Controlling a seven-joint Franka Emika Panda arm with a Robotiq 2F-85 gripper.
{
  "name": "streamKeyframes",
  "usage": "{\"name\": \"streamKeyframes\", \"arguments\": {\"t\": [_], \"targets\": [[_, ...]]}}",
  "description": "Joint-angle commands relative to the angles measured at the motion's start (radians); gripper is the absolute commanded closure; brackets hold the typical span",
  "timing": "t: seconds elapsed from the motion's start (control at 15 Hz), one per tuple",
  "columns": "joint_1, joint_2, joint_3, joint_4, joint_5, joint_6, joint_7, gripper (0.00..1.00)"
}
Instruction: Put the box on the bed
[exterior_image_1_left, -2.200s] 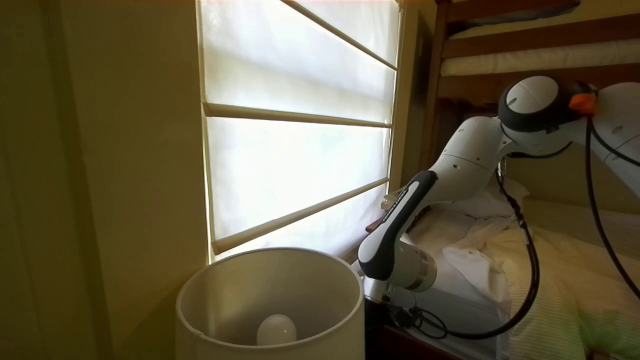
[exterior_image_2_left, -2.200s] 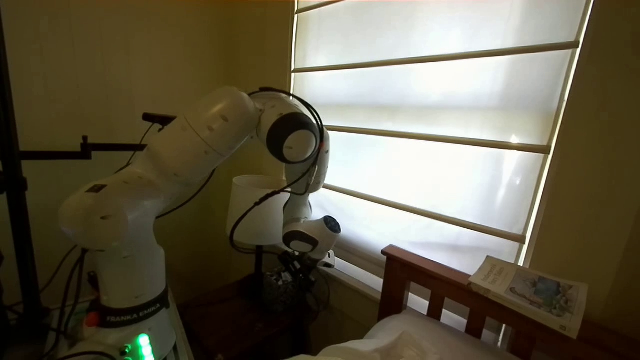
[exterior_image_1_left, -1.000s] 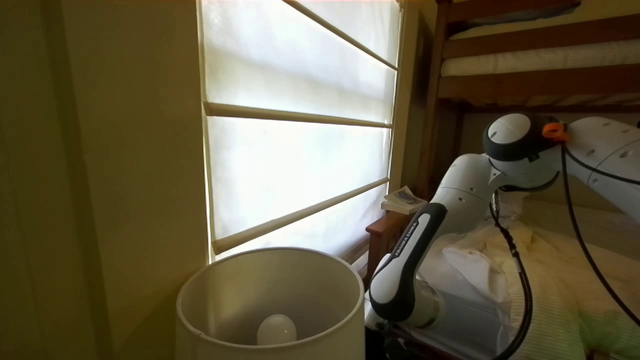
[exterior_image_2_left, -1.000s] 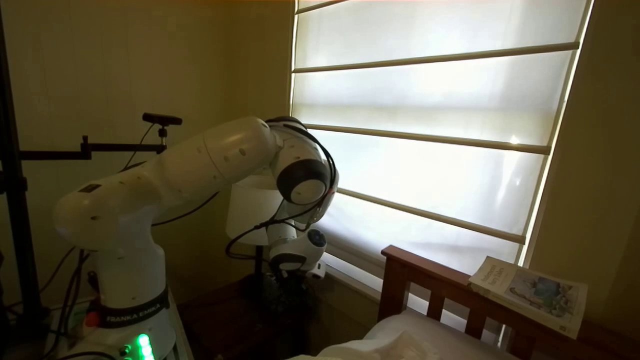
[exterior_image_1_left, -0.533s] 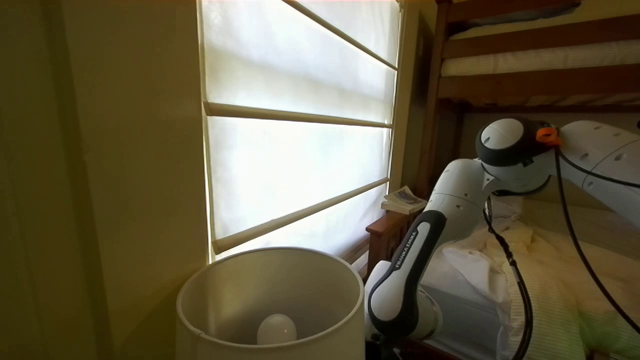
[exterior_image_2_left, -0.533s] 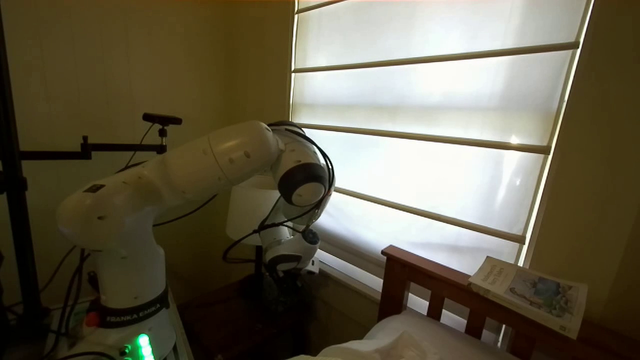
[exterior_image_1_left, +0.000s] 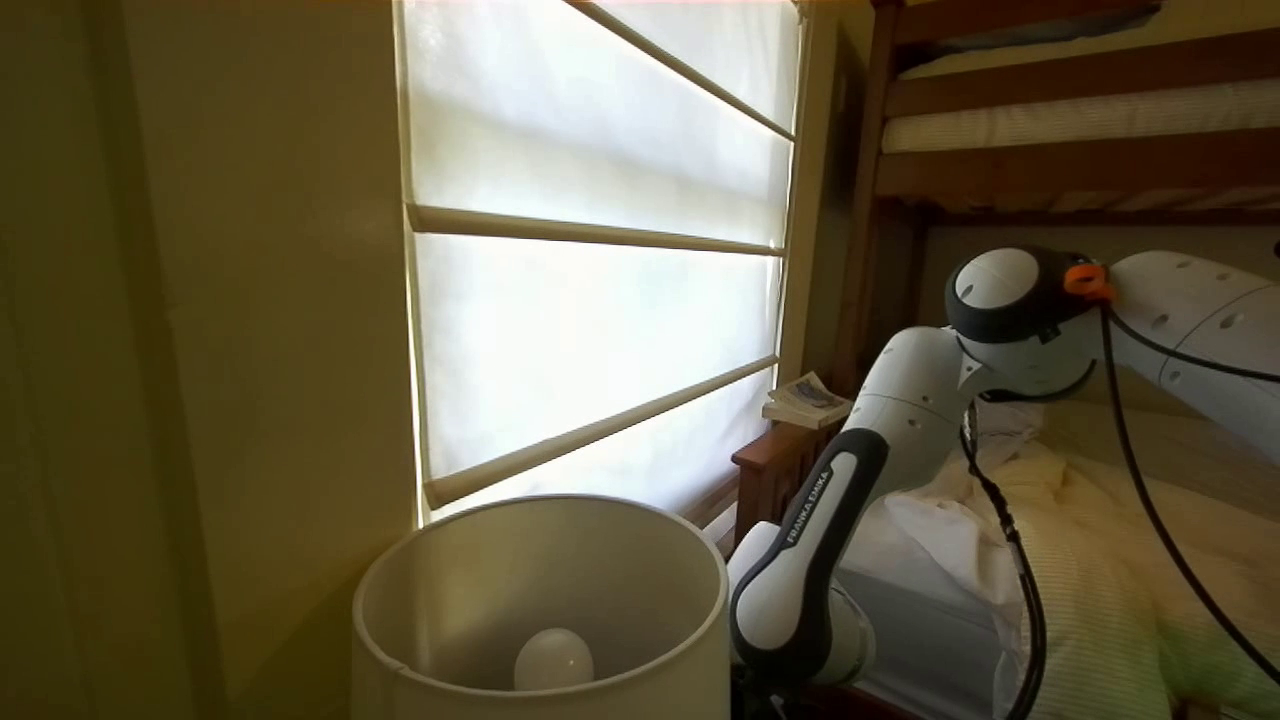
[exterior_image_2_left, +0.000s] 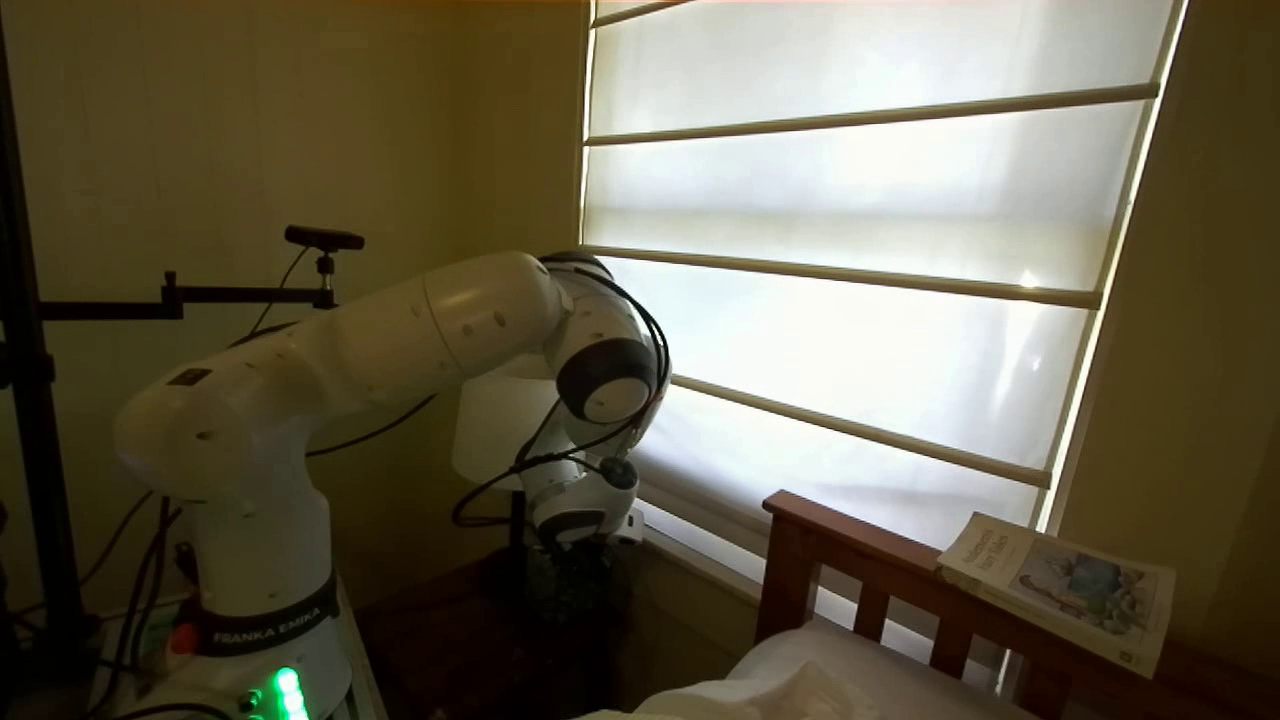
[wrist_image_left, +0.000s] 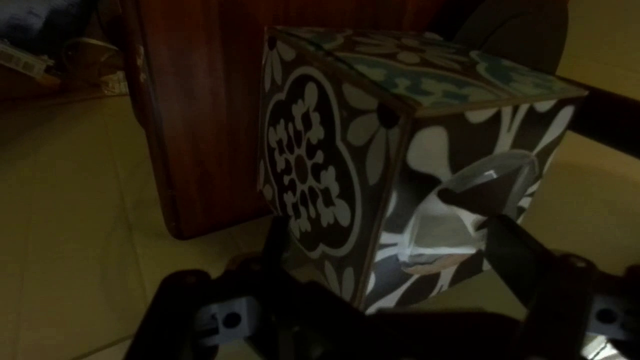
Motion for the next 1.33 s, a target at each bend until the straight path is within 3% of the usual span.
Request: {"name": "streamKeyframes", "arguments": {"t": [0.0,0.27,0.33,0.4,0.53,0.87,1.13,1.27], "targets": [[0.043,0.031,-0.034,0.067,-0.021,-0.036,0.086,0.0],[0.08,0.044,-0.061,0.101,-0.012,-0.05,0.12,0.0],[0.09,0.046,-0.067,0.108,-0.011,-0.05,0.127,0.05],[0.1,0.046,-0.074,0.114,-0.01,-0.05,0.133,0.26],[0.116,0.047,-0.083,0.125,-0.008,-0.054,0.145,0.32],[0.138,0.029,-0.095,0.127,0.003,-0.071,0.176,0.68],[0.137,-0.047,-0.11,0.066,0.033,-0.129,0.219,0.95],[0.172,-0.133,-0.162,-0.001,0.072,-0.121,0.277,1.0]]}}
